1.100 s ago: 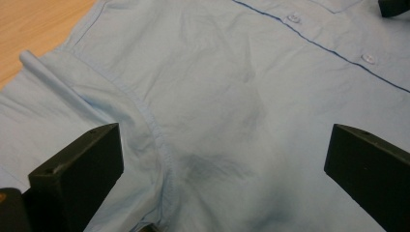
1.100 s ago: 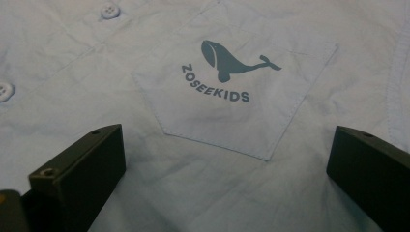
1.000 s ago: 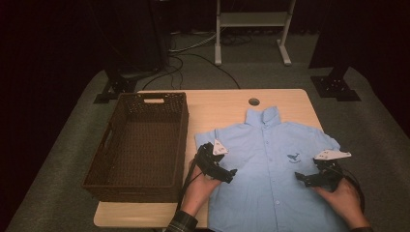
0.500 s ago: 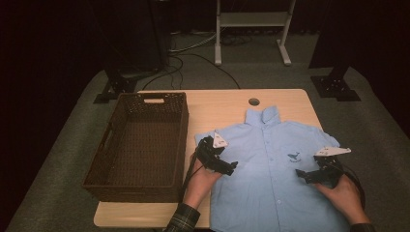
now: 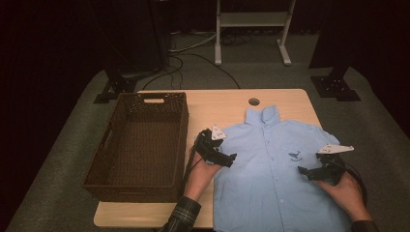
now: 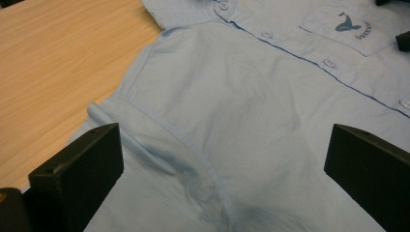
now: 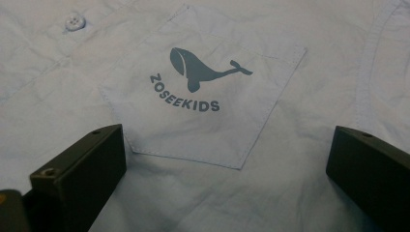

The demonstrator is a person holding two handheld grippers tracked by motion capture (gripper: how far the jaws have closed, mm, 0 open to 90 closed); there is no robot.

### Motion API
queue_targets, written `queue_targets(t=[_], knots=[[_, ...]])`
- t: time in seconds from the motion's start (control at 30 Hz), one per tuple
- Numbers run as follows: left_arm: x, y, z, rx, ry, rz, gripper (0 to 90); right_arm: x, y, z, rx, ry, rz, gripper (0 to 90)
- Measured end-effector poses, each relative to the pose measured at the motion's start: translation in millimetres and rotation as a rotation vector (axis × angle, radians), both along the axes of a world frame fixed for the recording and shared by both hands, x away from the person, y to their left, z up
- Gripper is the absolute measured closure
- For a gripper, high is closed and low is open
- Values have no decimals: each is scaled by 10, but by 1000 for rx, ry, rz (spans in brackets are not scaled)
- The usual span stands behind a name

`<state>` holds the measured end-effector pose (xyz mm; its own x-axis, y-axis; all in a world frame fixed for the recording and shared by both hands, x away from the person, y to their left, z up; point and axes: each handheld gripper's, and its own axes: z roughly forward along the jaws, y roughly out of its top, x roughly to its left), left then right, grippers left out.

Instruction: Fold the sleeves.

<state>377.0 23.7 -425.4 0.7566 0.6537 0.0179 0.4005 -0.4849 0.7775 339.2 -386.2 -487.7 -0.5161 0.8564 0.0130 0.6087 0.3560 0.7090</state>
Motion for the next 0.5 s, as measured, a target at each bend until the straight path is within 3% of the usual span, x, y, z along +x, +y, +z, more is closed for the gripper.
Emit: queue_targets(t=[0.5], knots=[[152,56,7,-5,6,44,0,22,-233,-2,0,-1,-3,0]])
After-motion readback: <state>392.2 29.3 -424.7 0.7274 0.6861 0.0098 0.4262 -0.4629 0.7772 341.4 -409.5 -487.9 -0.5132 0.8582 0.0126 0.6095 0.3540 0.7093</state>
